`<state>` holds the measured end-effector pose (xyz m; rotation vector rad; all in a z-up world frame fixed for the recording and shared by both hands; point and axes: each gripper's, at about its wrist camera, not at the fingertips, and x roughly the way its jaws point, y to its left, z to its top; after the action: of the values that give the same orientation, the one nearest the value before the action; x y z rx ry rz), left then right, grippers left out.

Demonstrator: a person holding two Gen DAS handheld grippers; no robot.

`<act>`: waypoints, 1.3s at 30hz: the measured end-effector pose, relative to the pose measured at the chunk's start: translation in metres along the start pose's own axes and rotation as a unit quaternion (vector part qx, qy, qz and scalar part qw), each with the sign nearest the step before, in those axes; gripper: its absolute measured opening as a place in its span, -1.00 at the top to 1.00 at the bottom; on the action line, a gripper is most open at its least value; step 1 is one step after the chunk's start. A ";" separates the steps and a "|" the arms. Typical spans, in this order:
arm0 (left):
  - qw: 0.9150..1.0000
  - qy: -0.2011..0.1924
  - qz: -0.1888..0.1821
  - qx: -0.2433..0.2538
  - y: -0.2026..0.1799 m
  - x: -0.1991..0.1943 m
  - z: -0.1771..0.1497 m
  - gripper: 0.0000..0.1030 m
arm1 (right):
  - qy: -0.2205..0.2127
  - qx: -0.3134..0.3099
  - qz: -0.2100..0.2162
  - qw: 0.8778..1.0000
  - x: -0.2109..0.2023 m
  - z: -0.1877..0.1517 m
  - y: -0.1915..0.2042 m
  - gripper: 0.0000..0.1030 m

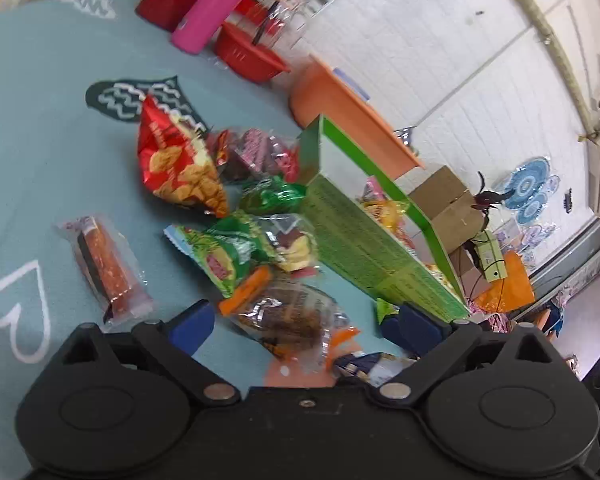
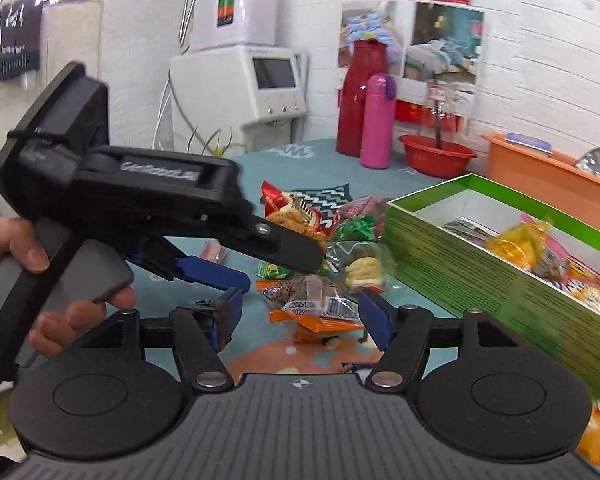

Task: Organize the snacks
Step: 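Grasp the clear bread-roll bag with orange label using both grippers, then carry the clear bread-roll bag into the green box and release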

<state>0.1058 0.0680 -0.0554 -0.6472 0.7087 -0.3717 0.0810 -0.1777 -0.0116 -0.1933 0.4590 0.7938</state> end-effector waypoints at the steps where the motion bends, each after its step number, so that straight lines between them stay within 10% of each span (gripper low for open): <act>1: 1.000 0.002 0.003 -0.006 0.002 0.003 0.001 -1.00 | 0.010 -0.004 -0.004 1.000 0.007 0.000 0.000 -1.00; 12: 1.000 0.003 -0.012 0.011 0.002 0.012 0.004 -1.00 | 0.066 0.005 -0.031 0.997 0.037 -0.004 -0.006 -1.00; 15: 1.000 0.007 0.001 0.008 0.004 0.013 0.004 0.03 | 0.063 0.016 -0.039 0.997 0.038 -0.006 -0.008 -0.82; 39: 0.989 -0.030 -0.074 0.122 -0.101 0.039 0.057 -0.03 | -0.082 0.038 -0.113 0.989 -0.025 0.025 -0.058 -0.77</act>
<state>0.1630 -0.0033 0.0255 -0.4775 0.5475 -0.5649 0.1163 -0.2253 0.0218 -0.1050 0.3049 0.5636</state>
